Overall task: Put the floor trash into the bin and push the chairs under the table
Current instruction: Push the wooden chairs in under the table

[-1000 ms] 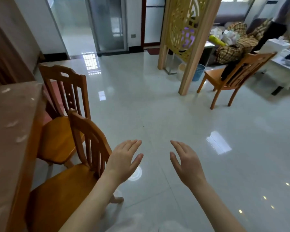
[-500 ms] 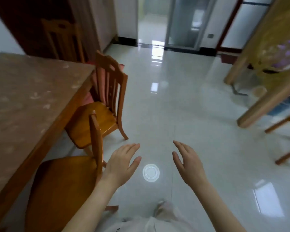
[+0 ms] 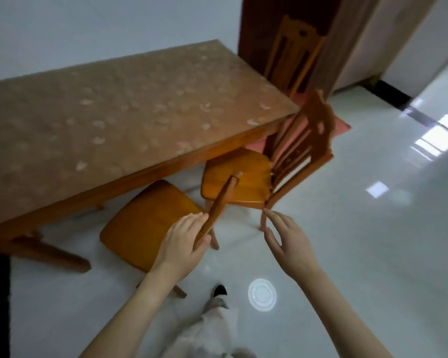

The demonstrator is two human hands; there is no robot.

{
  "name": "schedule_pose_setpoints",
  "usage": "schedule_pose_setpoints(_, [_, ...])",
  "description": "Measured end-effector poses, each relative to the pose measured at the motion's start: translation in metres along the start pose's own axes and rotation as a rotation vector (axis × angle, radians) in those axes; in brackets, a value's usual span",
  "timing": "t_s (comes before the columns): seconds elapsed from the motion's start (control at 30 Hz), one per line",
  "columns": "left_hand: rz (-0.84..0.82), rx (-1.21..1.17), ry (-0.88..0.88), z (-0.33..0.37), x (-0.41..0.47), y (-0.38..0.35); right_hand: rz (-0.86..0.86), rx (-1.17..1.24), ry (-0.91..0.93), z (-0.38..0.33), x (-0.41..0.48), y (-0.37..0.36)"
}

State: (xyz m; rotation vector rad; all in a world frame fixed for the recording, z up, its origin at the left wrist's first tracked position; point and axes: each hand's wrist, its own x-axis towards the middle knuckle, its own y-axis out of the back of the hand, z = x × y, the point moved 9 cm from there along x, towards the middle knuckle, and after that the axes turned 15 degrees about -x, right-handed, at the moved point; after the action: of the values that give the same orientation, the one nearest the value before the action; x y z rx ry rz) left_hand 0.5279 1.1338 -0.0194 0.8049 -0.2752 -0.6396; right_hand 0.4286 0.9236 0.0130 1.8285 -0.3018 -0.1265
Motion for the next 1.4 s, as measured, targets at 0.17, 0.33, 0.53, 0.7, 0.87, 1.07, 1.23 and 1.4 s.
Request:
schedule_pose_setpoints(0.17, [0.091,-0.06,0.204,-0.039,0.018,-0.001,-0.089,-0.017,0.303,-0.034,0.075,-0.03])
schedule_pose_setpoints(0.33, [0.17,-0.068,0.324,-0.05,0.039,0.005,-0.148,-0.031,0.544,-0.059,0.127,-0.044])
schedule_pose_setpoints(0.53, [0.249,-0.014,0.444,-0.053,0.036,0.003,-0.329,-0.119,0.828,-0.076,0.157,-0.083])
schedule_pose_setpoints(0.7, [0.278,0.005,0.665,-0.043,0.016,-0.033,-0.481,-0.123,1.061,-0.077,0.155,-0.112])
schedule_pose_setpoints(0.87, [0.51,0.062,0.83,-0.032,-0.007,-0.048,-0.596,-0.056,1.151,-0.072,0.161,-0.129])
schedule_pose_setpoints(1.07, [0.657,-0.043,0.919,-0.034,-0.022,-0.049,-0.664,0.027,1.076,-0.067,0.17,-0.142])
schedule_pose_setpoints(1.23, [0.775,-0.119,0.975,-0.045,-0.038,-0.055,-0.627,0.064,1.031,-0.063,0.175,-0.154])
schedule_pose_setpoints(1.4, [0.854,-0.131,0.918,-0.046,-0.031,-0.052,-0.571,0.176,1.02,-0.065,0.177,-0.14])
